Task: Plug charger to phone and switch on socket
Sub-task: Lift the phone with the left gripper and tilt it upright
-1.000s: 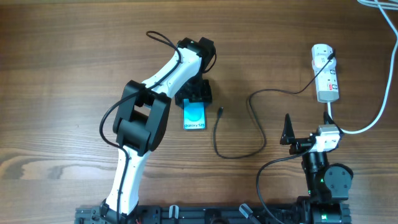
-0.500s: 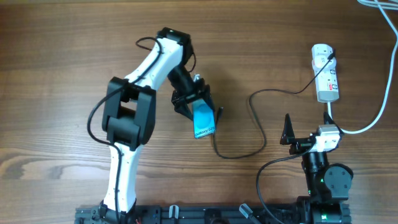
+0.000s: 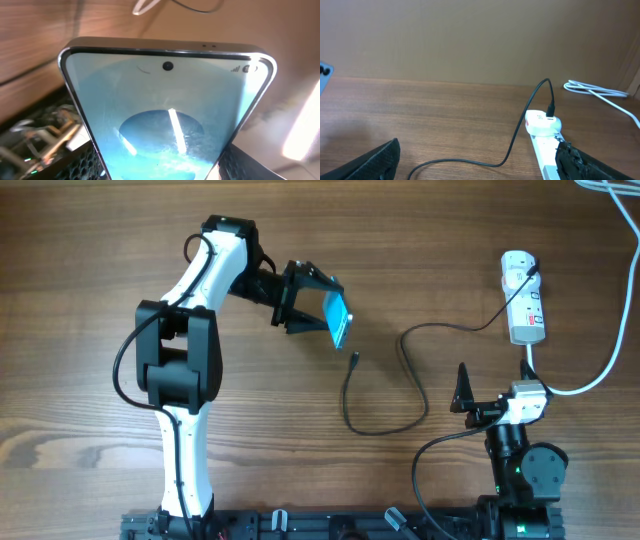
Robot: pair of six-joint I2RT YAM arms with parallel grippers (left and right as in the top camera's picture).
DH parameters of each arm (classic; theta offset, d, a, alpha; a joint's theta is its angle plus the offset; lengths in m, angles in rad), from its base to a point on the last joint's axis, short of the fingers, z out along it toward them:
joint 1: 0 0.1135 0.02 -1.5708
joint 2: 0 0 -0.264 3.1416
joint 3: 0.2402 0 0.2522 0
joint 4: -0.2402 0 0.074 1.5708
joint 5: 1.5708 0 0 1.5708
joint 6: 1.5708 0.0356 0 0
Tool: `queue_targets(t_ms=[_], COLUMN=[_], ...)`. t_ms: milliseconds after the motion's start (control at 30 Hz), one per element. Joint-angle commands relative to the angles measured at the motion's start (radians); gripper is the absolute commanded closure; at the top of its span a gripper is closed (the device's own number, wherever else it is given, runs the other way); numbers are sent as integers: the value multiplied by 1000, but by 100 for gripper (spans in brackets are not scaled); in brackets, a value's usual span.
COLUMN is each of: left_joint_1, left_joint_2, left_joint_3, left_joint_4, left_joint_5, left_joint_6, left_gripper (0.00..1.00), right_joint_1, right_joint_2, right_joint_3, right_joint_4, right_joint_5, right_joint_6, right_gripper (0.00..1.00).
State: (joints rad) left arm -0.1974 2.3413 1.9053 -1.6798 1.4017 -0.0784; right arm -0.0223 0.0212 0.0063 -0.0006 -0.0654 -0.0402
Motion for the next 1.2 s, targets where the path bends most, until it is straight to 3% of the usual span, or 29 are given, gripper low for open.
queue_targets(t_ms=[0,367,1167], left_joint_1=[4,77,78], left_joint_2=[5,-3,-6], left_joint_3=[21,21,21], left_joint_4=[-6,-6,-6], left_joint_5=[176,176,176], left_joint_6=[5,-23,-23], left_gripper=[27,29,28], right_joint_1=[4,4,4], right_joint_2=[-7,-7,-7], right_joint_3=[-1,-1,-1], right_joint_4=[2,2,2], right_joint_5=[10,10,10], right_joint_6=[-12,-12,-12], right_gripper=[0,0,0])
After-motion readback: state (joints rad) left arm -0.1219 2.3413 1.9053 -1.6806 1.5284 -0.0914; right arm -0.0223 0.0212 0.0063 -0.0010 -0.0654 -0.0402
